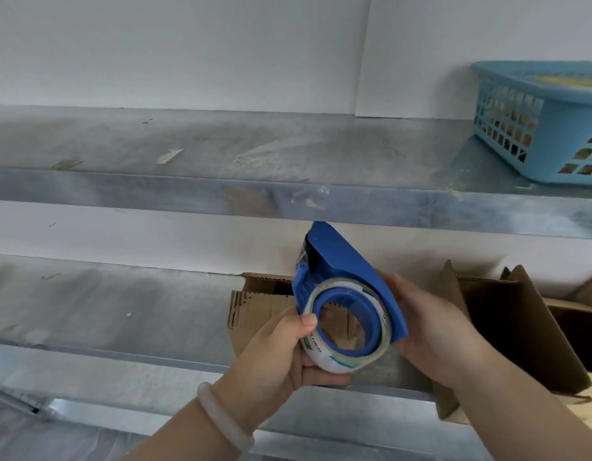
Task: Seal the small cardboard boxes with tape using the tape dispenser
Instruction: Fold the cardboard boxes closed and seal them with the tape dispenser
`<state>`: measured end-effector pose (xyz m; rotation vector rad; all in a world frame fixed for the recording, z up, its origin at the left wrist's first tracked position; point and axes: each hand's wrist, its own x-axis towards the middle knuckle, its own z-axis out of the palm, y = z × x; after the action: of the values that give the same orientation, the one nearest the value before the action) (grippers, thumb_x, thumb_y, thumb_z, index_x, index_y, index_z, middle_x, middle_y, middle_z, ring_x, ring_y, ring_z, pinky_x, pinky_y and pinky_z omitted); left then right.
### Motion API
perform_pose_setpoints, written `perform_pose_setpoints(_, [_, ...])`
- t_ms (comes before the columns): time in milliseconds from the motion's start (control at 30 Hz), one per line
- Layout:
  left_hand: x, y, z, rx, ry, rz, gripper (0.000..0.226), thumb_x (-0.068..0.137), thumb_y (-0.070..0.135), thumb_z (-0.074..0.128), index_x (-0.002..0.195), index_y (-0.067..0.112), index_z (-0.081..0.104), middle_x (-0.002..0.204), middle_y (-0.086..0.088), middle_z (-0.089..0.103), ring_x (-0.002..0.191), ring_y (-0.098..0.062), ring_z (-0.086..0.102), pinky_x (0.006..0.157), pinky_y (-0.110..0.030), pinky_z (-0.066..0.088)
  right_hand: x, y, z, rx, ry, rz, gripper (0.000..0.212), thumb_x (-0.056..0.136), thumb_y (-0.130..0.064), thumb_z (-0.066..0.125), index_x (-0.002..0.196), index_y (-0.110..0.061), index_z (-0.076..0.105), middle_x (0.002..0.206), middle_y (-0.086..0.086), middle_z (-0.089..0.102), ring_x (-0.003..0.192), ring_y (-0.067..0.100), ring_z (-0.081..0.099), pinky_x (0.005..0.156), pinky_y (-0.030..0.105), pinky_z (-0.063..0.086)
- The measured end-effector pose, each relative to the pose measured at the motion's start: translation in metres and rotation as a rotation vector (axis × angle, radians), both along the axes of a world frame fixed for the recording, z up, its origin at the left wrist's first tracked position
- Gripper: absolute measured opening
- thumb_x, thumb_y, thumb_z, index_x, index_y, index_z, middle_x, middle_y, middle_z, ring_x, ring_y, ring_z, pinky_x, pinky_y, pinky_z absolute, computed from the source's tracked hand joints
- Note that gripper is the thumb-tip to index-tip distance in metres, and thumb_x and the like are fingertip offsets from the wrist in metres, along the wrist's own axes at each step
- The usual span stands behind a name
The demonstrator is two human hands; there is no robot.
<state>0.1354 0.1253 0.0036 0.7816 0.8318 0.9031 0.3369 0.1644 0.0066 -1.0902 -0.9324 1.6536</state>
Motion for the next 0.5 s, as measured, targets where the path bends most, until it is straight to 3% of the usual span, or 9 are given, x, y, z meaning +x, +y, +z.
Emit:
perform_pose_setpoints(100, [0.003, 0.000, -0.004, 0.035, 0.004, -0.065, 0.055, 0.080, 0.039, 0.051, 0.125, 0.007, 0.052, 0.111, -0.016, 0.070, 0.094, -0.031, 0.070, 0.072, -0.039, 0.060, -0.012, -0.016, -0.002, -0.109, 0.162, 0.140, 0.048, 0.104, -0.025, 0.031, 0.104, -0.006, 0.074, 0.105, 0.016, 0.073, 0.091, 0.023, 0.072, 0.069, 0.032, 0.058])
perform_pose_setpoints(233, [0.002, 0.004, -0.006, 0.065, 0.026, -0.103, 0.060, 0.078, 0.047, 0.062, 0.124, 0.009, 0.055, 0.113, -0.015, 0.070, 0.100, -0.030, 0.069, 0.076, -0.038, 0.060, -0.016, -0.021, -0.010, -0.121, 0.268, 0.109, 0.054, 0.098, -0.042, 0.036, 0.119, -0.004, 0.067, 0.123, 0.022, 0.063, 0.107, 0.032, 0.065, 0.080, 0.040, 0.059])
perform_pose_setpoints(333, [0.003, 0.007, -0.009, 0.119, 0.132, -0.111, 0.061, 0.081, 0.052, 0.058, 0.123, 0.009, 0.057, 0.114, -0.013, 0.070, 0.105, -0.029, 0.067, 0.080, -0.038, 0.059, -0.015, -0.019, -0.011, -0.121, 0.289, 0.089, 0.061, 0.091, -0.054, 0.045, 0.123, -0.005, 0.064, 0.127, 0.023, 0.061, 0.112, 0.032, 0.062, 0.086, 0.041, 0.057])
perform_pose_setpoints(500, [0.000, 0.013, -0.008, 0.227, 0.322, -0.142, 0.102, 0.057, 0.084, 0.062, 0.119, 0.004, 0.059, 0.104, -0.016, 0.071, 0.096, -0.032, 0.069, 0.072, -0.039, 0.060, -0.011, -0.013, -0.011, -0.176, 0.278, 0.122, 0.055, 0.105, -0.040, 0.028, 0.127, -0.001, 0.059, 0.129, 0.027, 0.058, 0.107, 0.033, 0.061, 0.082, 0.042, 0.055])
